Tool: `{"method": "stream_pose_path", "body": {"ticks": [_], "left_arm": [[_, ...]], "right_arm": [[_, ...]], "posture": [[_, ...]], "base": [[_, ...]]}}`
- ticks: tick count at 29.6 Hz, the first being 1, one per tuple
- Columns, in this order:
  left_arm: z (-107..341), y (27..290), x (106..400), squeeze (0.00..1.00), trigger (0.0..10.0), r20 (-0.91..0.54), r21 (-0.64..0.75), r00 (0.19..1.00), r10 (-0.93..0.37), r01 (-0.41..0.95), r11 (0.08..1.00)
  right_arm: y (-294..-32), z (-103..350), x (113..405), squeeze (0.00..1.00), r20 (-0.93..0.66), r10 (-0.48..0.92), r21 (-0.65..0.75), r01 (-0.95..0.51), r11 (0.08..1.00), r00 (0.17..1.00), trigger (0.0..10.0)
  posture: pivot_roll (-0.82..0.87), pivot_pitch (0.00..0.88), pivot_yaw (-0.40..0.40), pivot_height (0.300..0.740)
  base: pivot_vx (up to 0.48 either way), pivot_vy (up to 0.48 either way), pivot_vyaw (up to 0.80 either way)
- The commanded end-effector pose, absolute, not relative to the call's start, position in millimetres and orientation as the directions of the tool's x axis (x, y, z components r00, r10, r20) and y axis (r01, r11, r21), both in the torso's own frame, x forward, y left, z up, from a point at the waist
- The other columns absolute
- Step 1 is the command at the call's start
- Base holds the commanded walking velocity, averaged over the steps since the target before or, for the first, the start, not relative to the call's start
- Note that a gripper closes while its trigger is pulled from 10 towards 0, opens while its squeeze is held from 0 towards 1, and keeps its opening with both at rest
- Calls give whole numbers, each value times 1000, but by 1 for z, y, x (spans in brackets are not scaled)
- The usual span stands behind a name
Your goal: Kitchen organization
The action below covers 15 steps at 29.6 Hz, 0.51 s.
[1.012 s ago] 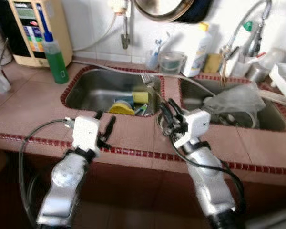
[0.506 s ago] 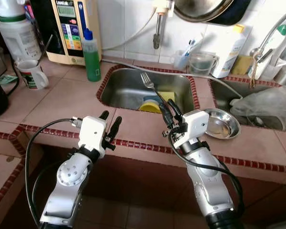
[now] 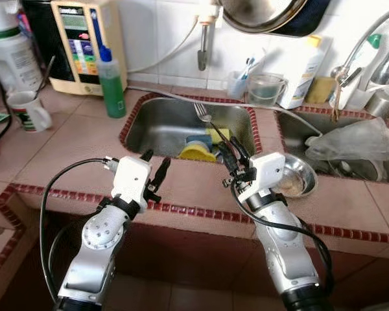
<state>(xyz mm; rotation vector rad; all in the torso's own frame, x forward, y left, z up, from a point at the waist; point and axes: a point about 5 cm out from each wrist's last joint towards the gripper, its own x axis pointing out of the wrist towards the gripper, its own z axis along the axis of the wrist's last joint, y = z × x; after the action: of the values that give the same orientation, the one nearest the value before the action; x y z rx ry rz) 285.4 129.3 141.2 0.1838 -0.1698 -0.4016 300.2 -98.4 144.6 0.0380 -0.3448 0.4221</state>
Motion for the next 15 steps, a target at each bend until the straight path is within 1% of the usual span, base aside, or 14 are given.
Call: {"method": "stream_pose_path", "body": {"ticks": [1,9,15], "left_arm": [[141,128,287,0,10000,119,223,901,-416,384,896],[141,126,289,0,10000,123,221,899,-419,387,895],[142,125,288,0,10000,131,220,897,-423,390,894]], "right_arm": [[-99,148,302,0,346,390,-39,-403,915,853,10000],[-100,147,302,0,344,390,-41,-402,915,854,10000],[-100,146,301,0,341,390,-40,-402,915,855,10000]], "posture": [[14,7,-33,740],[10,9,-32,740],[8,11,-30,740]], "base": [[424,0,0],[423,0,0],[281,0,0]]}}
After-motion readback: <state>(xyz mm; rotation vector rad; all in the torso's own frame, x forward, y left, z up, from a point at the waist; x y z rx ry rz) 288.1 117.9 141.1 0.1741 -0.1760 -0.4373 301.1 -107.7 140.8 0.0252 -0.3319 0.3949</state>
